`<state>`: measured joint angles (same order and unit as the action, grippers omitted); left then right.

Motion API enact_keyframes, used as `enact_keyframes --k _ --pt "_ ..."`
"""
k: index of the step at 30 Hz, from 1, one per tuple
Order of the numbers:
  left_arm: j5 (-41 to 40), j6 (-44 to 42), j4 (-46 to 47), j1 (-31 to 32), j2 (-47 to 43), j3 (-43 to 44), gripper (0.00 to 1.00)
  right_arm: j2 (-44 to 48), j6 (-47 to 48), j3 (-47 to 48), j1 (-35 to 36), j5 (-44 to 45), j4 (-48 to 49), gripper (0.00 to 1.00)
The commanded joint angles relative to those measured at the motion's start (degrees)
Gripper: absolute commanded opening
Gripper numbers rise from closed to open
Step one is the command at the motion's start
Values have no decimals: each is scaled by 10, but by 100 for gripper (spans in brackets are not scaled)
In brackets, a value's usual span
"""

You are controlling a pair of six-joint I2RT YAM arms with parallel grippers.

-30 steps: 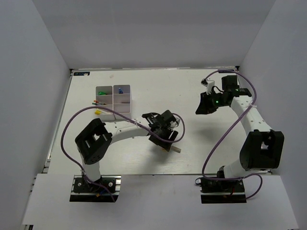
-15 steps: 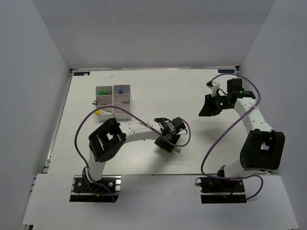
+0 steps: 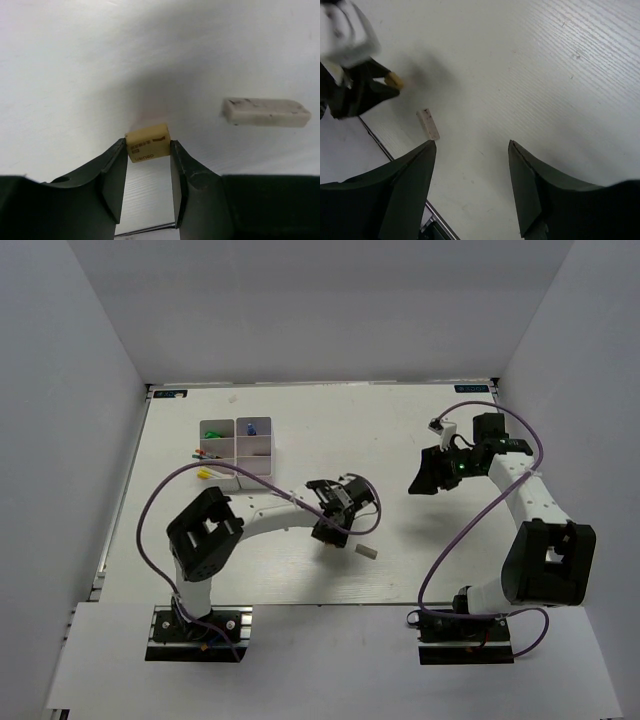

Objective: Sort the stationery into containers
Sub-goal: Grab a piece of stationery with the left arm

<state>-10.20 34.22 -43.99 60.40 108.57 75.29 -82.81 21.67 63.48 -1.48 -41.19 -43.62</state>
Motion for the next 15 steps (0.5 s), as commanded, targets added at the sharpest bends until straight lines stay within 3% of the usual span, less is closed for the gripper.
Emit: enact_keyframes --k 1,11,15 --pt "-60 47 -10 -41 -85 4 16 21 19 -15 1 -14 1 66" --pt "-128 85 -42 -192 -153 9 13 21 26 -26 1 -35 0 35" --pt "-141 92 -47 -245 -158 9 13 17 30 -31 2 -39 -2 32"
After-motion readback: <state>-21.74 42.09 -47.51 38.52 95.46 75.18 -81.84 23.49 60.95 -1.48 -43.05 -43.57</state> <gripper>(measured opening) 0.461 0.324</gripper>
